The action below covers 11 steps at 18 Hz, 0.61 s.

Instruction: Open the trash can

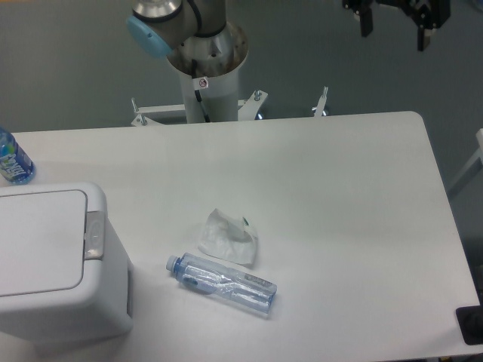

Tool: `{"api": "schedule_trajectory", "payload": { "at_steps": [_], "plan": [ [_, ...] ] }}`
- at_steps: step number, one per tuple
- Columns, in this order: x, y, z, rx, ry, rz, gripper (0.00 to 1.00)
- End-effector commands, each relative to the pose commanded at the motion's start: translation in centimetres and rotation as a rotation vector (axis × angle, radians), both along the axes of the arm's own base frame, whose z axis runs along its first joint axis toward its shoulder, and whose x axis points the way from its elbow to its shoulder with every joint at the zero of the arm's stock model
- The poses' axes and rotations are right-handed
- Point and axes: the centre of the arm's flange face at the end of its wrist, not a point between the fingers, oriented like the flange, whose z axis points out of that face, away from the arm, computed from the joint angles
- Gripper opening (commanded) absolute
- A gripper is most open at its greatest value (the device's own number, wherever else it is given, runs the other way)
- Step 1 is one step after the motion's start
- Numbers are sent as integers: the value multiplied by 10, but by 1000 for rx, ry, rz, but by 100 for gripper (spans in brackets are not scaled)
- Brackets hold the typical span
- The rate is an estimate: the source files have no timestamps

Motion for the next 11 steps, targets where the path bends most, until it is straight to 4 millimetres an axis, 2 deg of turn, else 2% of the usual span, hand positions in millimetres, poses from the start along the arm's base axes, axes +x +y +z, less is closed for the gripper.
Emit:
{"api": "schedule_trajectory", "payload": {
  "at_steps": [6,8,11],
  "plan": [
    [3,7,1,38,-9,0,100],
    [2,12,-3,85,-30,100,100],
    [15,42,-7,193,-59,275,100]
  ]
}}
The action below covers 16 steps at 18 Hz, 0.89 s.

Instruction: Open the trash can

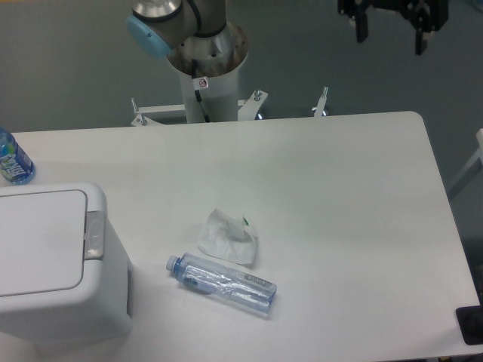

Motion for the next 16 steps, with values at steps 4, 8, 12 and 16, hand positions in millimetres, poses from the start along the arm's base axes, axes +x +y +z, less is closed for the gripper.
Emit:
{"api": "schedule_trajectory", "payload": {
  "at_steps": [4,8,12,16],
  "plan": [
    [24,57,-13,150,-10,213,100],
    [54,114,-28,262,-62,370,100],
    [92,167,-45,317,-117,427,100],
    [130,214,-67,334,-162,425,100]
  ]
}}
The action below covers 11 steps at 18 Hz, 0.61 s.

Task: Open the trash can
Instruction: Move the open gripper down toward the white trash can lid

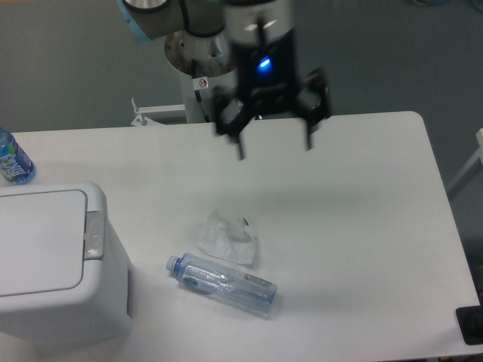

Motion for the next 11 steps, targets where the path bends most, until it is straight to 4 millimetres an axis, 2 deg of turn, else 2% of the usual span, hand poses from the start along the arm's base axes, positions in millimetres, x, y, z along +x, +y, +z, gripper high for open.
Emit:
{"api": "schedule_trajectory", "payload": {
  "at_steps": [6,11],
  "plan": [
    [41,46,-21,53,-45,37,100],
    [62,61,-31,57,-79,61,100]
  ]
}}
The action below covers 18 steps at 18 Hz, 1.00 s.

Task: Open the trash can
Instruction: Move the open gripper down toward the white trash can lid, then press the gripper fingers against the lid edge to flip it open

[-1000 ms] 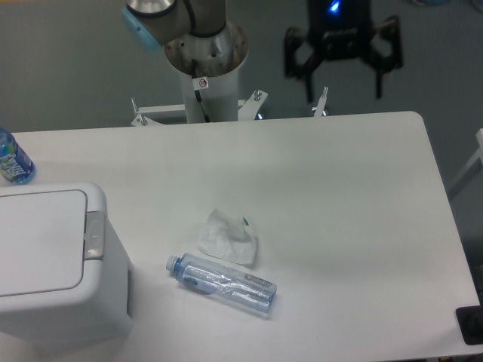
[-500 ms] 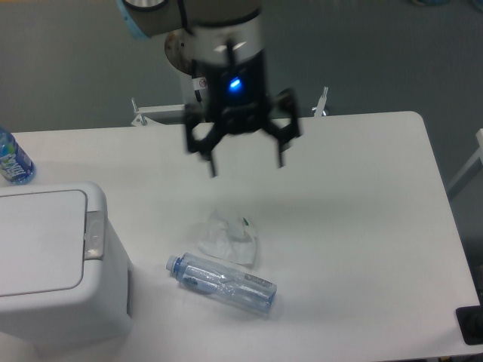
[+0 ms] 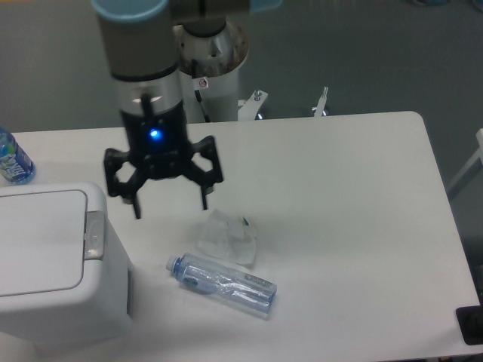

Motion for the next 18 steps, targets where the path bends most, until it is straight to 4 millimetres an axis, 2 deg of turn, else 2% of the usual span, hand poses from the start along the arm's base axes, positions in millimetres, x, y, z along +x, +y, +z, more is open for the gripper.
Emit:
{"api": "schedule_trajectory", "payload": {
  "at_steps": [2,8,18],
  "plan": [
    [6,8,-10,-13,-11,-11,100],
    [15,15,-21,-29,-17,-28,100],
    [16,15,-24,-36,-21,-30,100]
  ]
}}
